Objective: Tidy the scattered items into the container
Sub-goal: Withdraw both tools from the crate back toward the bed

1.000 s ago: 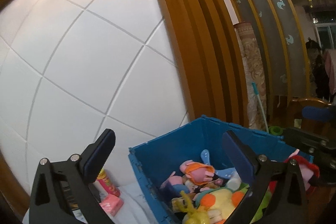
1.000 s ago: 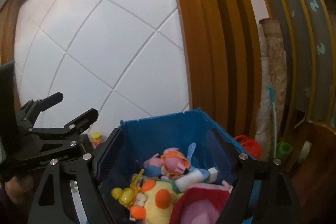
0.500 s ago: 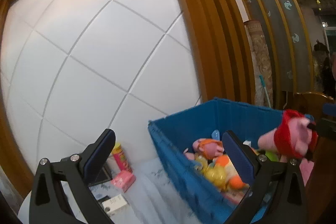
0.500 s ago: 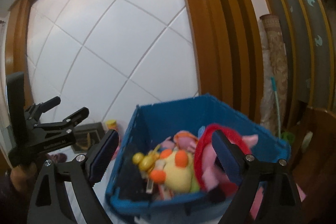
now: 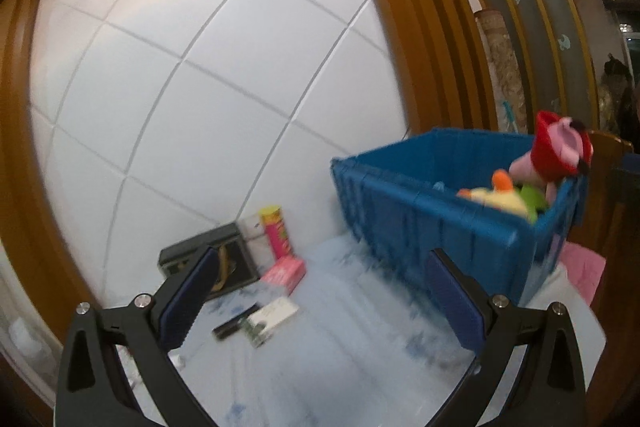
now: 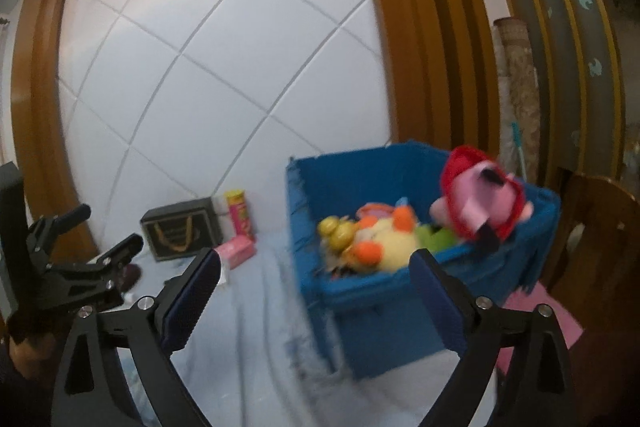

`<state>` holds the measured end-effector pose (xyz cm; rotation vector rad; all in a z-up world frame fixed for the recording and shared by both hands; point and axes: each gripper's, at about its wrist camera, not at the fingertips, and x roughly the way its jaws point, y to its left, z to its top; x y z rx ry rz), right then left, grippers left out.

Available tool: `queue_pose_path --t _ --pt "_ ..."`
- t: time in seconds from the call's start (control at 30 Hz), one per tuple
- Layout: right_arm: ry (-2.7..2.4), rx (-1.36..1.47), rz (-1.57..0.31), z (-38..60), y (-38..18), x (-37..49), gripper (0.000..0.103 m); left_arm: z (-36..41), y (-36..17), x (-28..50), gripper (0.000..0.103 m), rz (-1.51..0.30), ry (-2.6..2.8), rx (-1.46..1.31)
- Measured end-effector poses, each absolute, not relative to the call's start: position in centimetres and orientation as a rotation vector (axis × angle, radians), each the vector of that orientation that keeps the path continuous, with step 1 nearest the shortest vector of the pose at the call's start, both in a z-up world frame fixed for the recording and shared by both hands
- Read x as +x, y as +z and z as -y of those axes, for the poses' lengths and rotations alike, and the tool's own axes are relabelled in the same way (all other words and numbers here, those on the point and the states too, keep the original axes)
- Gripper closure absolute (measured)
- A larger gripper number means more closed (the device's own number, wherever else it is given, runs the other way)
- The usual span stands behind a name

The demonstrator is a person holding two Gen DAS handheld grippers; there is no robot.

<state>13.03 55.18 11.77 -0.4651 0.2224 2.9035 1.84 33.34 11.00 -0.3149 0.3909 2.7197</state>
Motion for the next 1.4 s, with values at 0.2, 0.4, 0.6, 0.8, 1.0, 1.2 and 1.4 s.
queue_pose_path --t 0.2,0.4,0.6,0.8,1.0,1.2,1.4 --pt "2.923 -0.491 -0.163 -48.7 9.9 14.9 0.005 -27.3 9.1 5.0 0.0 -0.36 2.773 -0.343" --pt "2.973 -0.517 -0.117 -44.6 7.8 16.5 0.002 -24.2 8.1 7.5 0.0 -0.32 2.846 -0.338" --pt "3.041 -0.531 -0.051 -43.8 6.8 17.4 0.002 -24.2 7.7 9.8 0.0 -0.322 2.908 -0.311" --pt "3.06 -0.559 -0.013 -45.6 6.8 18.7 0.001 -26.1 6.7 11.2 0.0 -0.298 2.926 -0.336" --pt "3.046 -0.575 0.007 -47.8 6.3 19.8 0.001 -29.3 5.9 12.7 0.0 -0.321 2.921 -0.337" --pt "2.999 -0.536 -0.004 -50.2 6.7 21.3 0.001 -32.5 6.0 13.6 0.0 -0.384 2.904 -0.34" --pt "2.967 -0.53 -0.044 -52.2 7.1 22.4 0.001 -34.5 6.5 14.2 0.0 -0.408 2.878 -0.329"
